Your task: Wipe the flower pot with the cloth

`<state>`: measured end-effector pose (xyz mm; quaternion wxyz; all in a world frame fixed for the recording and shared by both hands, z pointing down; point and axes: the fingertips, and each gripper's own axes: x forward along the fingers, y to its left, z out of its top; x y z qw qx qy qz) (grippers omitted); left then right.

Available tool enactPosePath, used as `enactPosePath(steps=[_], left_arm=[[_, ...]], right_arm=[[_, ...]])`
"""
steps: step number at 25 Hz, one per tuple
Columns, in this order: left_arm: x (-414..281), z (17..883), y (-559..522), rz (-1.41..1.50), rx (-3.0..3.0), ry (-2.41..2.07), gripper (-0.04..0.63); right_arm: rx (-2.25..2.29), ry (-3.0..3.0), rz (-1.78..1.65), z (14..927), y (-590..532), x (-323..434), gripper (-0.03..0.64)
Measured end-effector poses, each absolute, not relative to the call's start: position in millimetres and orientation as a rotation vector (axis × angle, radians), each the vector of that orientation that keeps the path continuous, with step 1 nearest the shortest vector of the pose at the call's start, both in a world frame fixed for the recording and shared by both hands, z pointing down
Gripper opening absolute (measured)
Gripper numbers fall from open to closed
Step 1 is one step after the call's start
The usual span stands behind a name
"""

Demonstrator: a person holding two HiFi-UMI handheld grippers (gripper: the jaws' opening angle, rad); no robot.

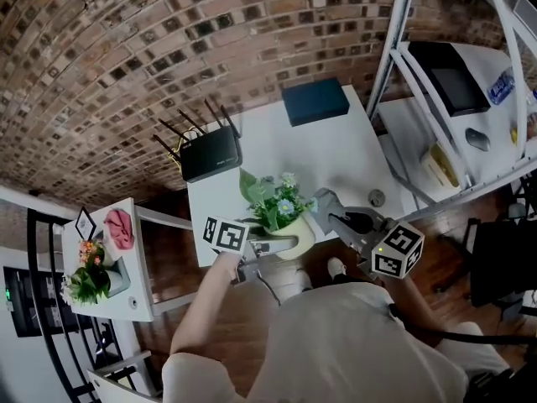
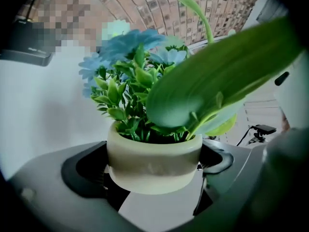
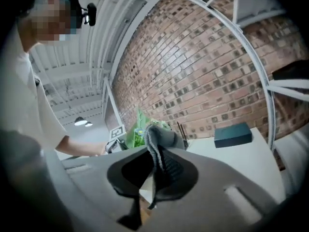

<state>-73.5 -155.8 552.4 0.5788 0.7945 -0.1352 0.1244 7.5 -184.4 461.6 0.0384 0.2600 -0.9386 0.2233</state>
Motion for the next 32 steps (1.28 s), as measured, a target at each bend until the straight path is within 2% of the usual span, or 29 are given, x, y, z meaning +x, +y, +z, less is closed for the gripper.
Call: enactPosePath(steps=[5, 12, 17, 22, 27, 32], left_arm=[[-69, 521, -160, 0.257, 1.868, -0.224, 0.621], [-63, 496, -166, 0.252, 1.882, -0.158, 0.621], [-59, 490, -157, 0.297, 1.913, -0.118, 0.62], [-62, 485, -154, 0.264, 1.915, -0.105, 0.62], [-60, 462, -144, 0.151, 1.894, -0.027, 0.62], [-53, 439, -139, 0.06, 1.896, 0.035, 0.62]], right_arm=[[0.385, -3.03, 0.887, 410, -166, -19, 0.003], [0.055, -2.972, 0.729, 391, -145, -54, 0.003], [0.067, -2.896, 0.713, 408, -150, -57, 0.003], [0.149, -2.925, 0.86, 410, -167, -47, 0.002], [0.271, -2.907, 0.906, 427, -188, -31, 0.003], [0.191, -2.967, 1.052, 428, -195, -32, 0.003]])
